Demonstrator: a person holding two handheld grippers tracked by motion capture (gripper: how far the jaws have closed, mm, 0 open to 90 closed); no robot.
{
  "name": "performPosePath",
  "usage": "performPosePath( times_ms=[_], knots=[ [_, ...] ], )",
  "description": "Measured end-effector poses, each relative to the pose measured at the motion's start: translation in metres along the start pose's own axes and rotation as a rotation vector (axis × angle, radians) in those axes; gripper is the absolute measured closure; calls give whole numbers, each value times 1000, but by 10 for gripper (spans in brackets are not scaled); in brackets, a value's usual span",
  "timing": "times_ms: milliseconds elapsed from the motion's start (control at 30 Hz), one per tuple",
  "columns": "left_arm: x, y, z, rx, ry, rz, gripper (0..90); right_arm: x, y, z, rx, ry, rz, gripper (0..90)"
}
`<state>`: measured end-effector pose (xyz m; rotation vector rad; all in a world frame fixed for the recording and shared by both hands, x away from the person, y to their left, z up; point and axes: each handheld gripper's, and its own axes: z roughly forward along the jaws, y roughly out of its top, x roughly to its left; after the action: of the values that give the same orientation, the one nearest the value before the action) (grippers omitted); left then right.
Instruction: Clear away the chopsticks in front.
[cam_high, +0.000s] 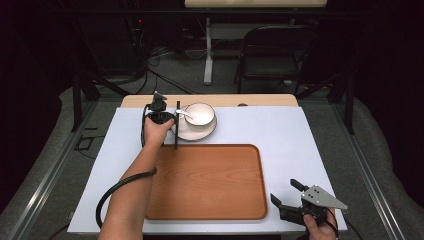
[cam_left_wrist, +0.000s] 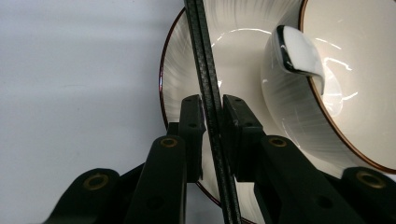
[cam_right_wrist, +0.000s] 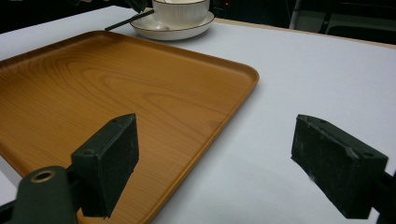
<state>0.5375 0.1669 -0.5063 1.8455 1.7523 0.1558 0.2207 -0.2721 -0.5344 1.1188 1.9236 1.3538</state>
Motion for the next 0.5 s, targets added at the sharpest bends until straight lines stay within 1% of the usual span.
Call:
performPosePath(
  times_ms=[100,200,233,333,400,500],
  knots=[
    [0,-1,2,11,4,5,790,0,0,0,1,0,0,145],
    [0,0,4,20,10,1,796,0,0,0,0,1,-4,145],
    [0,0,4,20,10,-5,799,0,0,0,0,1,-4,145],
    [2,2,5,42,5,-31,807,0,0,0,0,1,-2,145],
    [2,4,6,60,16,-40,816,0,0,0,0,1,-1,145],
    [4,6,8,81,11,-74,824,0,0,0,0,1,-4,145]
  ],
)
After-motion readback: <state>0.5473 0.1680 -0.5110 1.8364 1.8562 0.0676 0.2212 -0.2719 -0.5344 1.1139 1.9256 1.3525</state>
